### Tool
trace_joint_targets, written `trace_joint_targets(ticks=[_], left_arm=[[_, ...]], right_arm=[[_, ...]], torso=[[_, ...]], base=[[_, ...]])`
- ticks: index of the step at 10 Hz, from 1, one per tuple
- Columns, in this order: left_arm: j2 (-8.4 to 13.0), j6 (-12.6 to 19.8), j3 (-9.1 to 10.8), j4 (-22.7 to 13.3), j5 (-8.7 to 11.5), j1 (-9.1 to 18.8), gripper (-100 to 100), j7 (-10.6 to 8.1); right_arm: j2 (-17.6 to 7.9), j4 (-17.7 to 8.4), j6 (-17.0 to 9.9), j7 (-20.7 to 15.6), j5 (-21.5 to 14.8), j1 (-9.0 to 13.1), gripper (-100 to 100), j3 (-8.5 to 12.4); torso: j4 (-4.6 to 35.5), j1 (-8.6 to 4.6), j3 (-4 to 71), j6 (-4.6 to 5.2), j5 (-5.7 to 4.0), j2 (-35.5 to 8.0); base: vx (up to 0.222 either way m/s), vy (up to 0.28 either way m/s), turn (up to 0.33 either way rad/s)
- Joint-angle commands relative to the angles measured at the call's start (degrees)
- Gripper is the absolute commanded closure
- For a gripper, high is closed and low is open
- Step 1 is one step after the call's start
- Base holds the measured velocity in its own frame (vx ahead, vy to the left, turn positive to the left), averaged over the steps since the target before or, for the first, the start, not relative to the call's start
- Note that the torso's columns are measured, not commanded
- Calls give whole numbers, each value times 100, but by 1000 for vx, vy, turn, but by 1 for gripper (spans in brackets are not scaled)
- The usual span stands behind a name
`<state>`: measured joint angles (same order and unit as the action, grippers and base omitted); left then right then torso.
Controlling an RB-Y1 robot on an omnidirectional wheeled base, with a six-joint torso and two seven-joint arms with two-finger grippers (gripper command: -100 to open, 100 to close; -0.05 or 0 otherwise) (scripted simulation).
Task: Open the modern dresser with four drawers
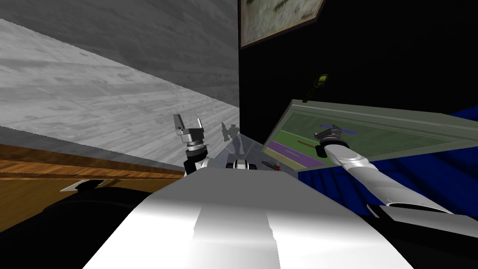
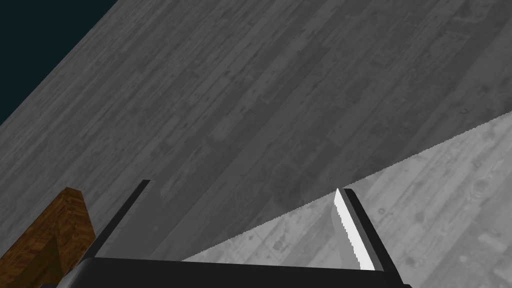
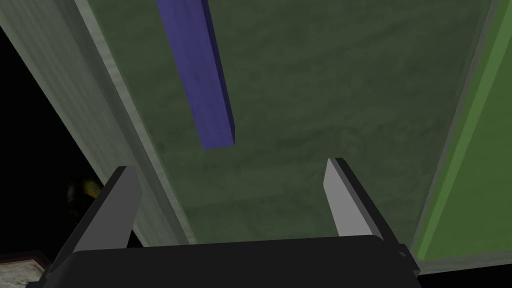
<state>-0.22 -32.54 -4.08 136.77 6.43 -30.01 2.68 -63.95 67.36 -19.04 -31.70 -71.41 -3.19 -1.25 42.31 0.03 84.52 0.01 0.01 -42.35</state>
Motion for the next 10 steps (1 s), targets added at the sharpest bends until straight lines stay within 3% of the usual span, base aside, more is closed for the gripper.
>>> trace_joint_targets(ticks=[1,4,6,7,9,10], left_arm=[[0,0,0,0,0,0,0,0],[0,0,0,0,0,0,0,0],[0,0,0,0,0,0,0,0],[0,0,0,0,0,1,0,0],[0,0,0,0,0,0,0,0],[0,0,1,0,0,-1,0,0]], right_arm=[[-153,-113,272,83,246,57,-100,84],[-322,-241,553,156,498,136,-100,167],[-304,-225,516,154,450,122,-100,160],[-303,-225,514,154,449,122,100,159],[-461,286,89,-227,950,344,100,-347],[-461,457,83,-227,950,344,100,-426]], torso=[[-1,-3,1,0,-1,1],[-4,-5,7,-1,-1,12],[-1,1,1,0,-2,0],[2,2,-5,0,0,-8],[14,7,-4,13,17,-9],[24,5,-10,32,27,-20]], base=[[50,-22,6],[64,-21,6],[21,-6,2],[0,0,0],[23,-19,-275],[33,-26,-192]])
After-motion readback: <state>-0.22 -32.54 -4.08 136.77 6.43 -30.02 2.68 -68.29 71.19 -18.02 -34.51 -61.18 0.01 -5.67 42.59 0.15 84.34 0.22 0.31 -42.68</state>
